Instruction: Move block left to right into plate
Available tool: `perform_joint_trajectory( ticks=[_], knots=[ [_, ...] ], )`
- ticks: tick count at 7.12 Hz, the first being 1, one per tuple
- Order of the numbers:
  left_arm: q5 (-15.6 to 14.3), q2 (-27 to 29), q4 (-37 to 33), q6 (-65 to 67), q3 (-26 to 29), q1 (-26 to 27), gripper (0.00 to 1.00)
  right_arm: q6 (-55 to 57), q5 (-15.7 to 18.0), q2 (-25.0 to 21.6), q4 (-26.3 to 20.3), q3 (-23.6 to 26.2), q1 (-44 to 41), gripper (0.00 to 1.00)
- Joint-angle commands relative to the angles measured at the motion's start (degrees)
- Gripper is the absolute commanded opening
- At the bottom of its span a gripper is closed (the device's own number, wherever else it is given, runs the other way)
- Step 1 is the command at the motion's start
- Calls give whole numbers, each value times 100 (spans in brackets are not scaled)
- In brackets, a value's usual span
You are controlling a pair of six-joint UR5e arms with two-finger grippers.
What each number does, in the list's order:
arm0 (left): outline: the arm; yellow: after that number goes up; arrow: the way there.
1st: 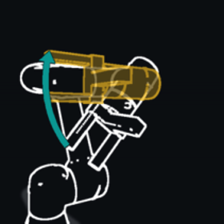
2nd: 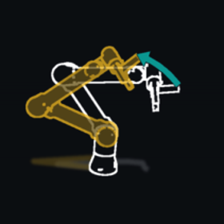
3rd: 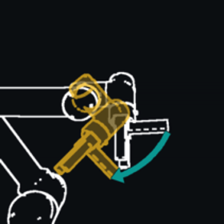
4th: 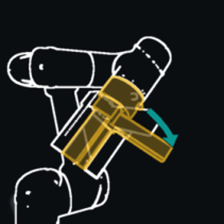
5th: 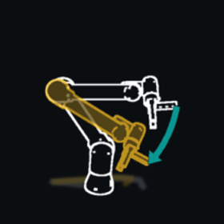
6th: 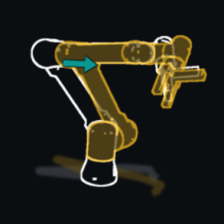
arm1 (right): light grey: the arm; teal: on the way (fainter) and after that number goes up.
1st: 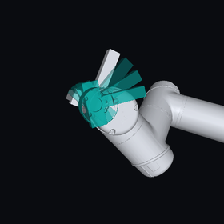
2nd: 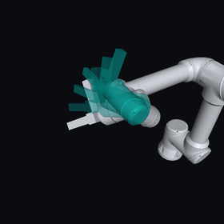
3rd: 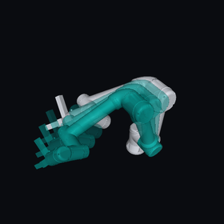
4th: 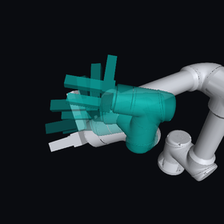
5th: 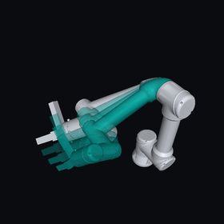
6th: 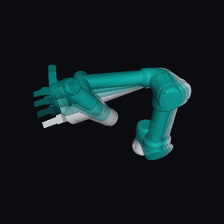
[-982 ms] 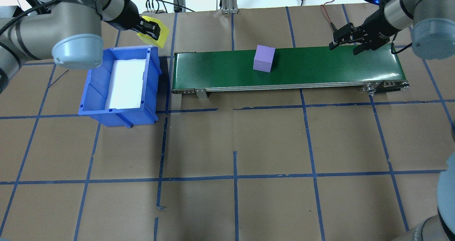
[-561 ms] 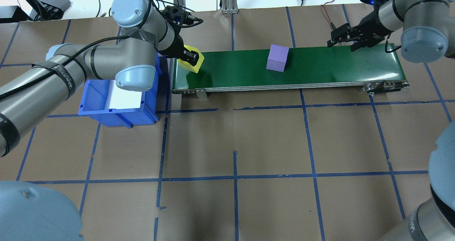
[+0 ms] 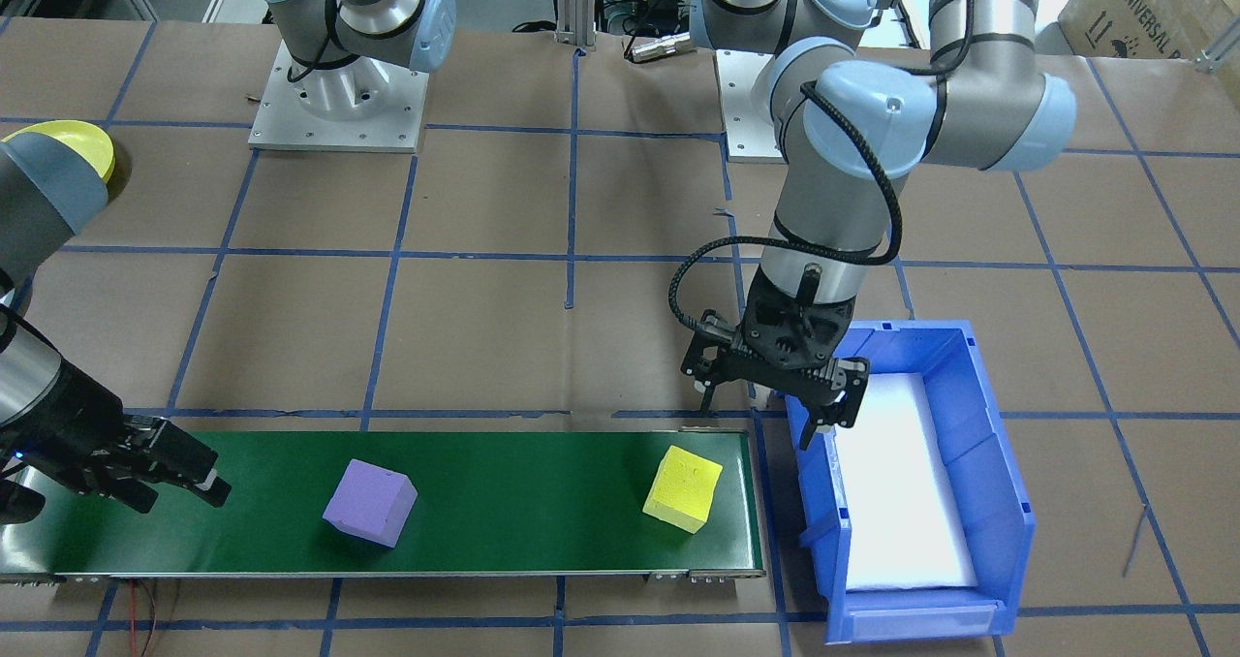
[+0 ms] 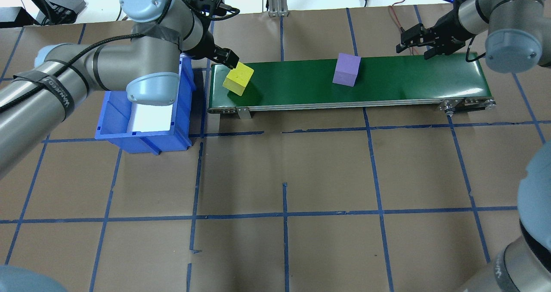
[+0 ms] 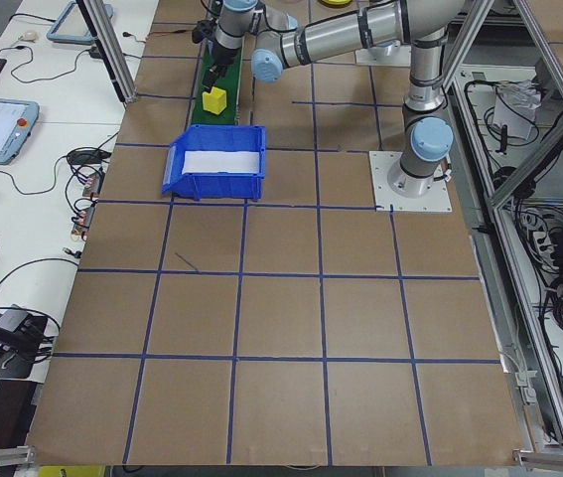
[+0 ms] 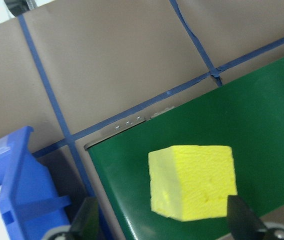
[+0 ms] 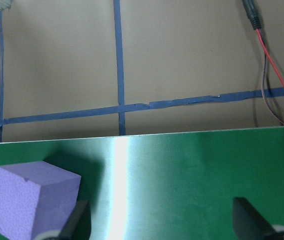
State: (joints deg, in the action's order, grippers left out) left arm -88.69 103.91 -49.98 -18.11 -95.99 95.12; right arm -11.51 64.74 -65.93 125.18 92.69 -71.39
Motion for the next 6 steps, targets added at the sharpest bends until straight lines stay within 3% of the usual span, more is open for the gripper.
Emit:
perform_joint_trajectory(
  ticks=[1, 4, 6],
  knots=[
    [-507, -930, -1577, 9, 10, -133, 100, 272, -14, -7, 6, 12, -6, 100],
    [-527, -1373, -3303, 262, 167, -582, 100, 562, -172, 36, 15, 21, -6, 100],
    [-501, -1365, -3773, 1505, 605, -617, 100, 562, -173, 142, 24, 12, -6, 100]
  ],
)
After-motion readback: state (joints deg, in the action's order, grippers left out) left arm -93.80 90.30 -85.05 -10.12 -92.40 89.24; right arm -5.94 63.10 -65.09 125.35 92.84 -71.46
